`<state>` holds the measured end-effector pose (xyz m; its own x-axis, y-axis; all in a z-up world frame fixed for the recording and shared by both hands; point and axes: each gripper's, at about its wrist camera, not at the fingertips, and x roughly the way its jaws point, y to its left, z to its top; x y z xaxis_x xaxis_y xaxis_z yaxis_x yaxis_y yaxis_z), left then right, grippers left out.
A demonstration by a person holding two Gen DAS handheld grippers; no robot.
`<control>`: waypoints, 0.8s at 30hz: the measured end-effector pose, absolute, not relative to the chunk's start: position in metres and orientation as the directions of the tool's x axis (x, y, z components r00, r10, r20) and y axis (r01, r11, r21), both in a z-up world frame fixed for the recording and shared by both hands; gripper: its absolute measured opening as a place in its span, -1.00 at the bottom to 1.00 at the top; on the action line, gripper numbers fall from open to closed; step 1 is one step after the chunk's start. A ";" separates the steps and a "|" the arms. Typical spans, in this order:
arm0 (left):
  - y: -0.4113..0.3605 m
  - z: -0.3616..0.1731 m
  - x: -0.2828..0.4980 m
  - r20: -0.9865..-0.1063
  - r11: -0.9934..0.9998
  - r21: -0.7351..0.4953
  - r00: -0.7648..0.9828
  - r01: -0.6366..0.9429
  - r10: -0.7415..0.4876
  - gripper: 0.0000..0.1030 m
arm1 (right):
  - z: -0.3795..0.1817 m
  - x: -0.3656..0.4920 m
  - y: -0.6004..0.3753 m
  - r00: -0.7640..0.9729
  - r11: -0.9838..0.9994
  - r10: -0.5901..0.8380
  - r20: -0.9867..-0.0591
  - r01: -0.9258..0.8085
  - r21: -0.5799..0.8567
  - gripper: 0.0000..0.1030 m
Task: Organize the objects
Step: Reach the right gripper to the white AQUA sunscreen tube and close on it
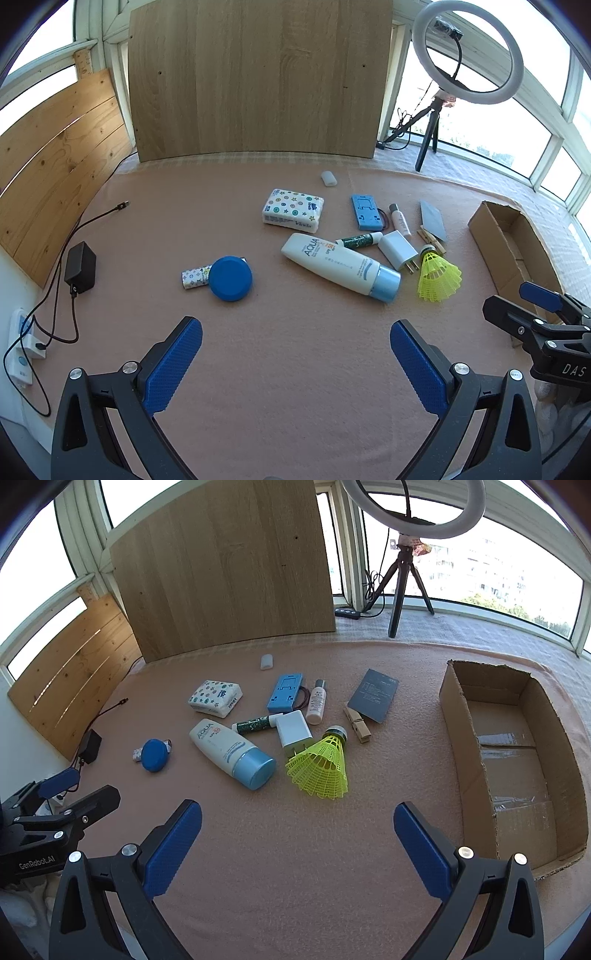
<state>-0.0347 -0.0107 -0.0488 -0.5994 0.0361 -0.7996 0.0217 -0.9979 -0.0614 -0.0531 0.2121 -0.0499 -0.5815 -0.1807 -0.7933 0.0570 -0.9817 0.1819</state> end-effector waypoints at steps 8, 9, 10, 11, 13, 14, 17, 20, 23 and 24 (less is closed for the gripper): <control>-0.023 -0.055 -0.050 -0.792 -0.995 -0.079 -0.610 0.056 0.029 1.00 | -0.055 -0.084 0.195 -0.550 -0.967 -0.253 -0.796 0.156 0.200 1.00; -0.025 -0.055 -0.053 -0.793 -0.995 -0.080 -0.609 0.063 0.025 1.00 | -0.057 -0.089 0.193 -0.544 -0.964 -0.264 -0.797 0.166 0.207 1.00; -0.028 -0.055 -0.057 -0.791 -0.994 -0.084 -0.611 0.068 0.025 1.00 | -0.058 -0.093 0.192 -0.537 -0.961 -0.274 -0.798 0.174 0.214 1.00; -0.031 -0.055 -0.062 -0.789 -0.994 -0.087 -0.614 0.071 0.025 1.00 | -0.060 -0.097 0.191 -0.528 -0.959 -0.283 -0.801 0.181 0.219 1.00; -0.036 -0.055 -0.072 -0.785 -0.993 -0.083 -0.619 0.082 0.015 1.00 | -0.065 -0.106 0.188 -0.508 -0.952 -0.304 -0.806 0.197 0.234 1.00; -0.038 -0.055 -0.077 -0.785 -0.993 -0.084 -0.619 0.086 0.013 1.00 | -0.068 -0.110 0.188 -0.498 -0.949 -0.311 -0.809 0.199 0.243 0.99; -0.044 -0.056 -0.096 -0.789 -0.991 -0.092 -0.614 0.096 0.014 0.99 | -0.076 -0.123 0.188 -0.465 -0.937 -0.347 -0.814 0.200 0.285 0.99; -0.047 -0.062 -0.117 -0.801 -0.991 -0.098 -0.599 0.090 0.025 0.98 | -0.082 -0.132 0.185 -0.444 -0.933 -0.358 -0.821 0.209 0.293 0.99; -0.048 -0.071 -0.139 -0.822 -0.989 -0.127 -0.566 0.080 0.060 0.88 | -0.087 -0.139 0.177 -0.426 -0.928 -0.364 -0.828 0.237 0.286 0.96; -0.048 -0.074 -0.145 -0.828 -0.987 -0.139 -0.556 0.075 0.074 0.86 | -0.089 -0.141 0.174 -0.419 -0.927 -0.364 -0.832 0.246 0.282 0.89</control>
<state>-0.1450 -0.0478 -0.0742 -0.5562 0.0741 -0.8277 0.0749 -0.9875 -0.1388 -0.1415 0.1740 -0.0892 -0.4189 -0.3645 -0.8317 0.2459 -0.9272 0.2825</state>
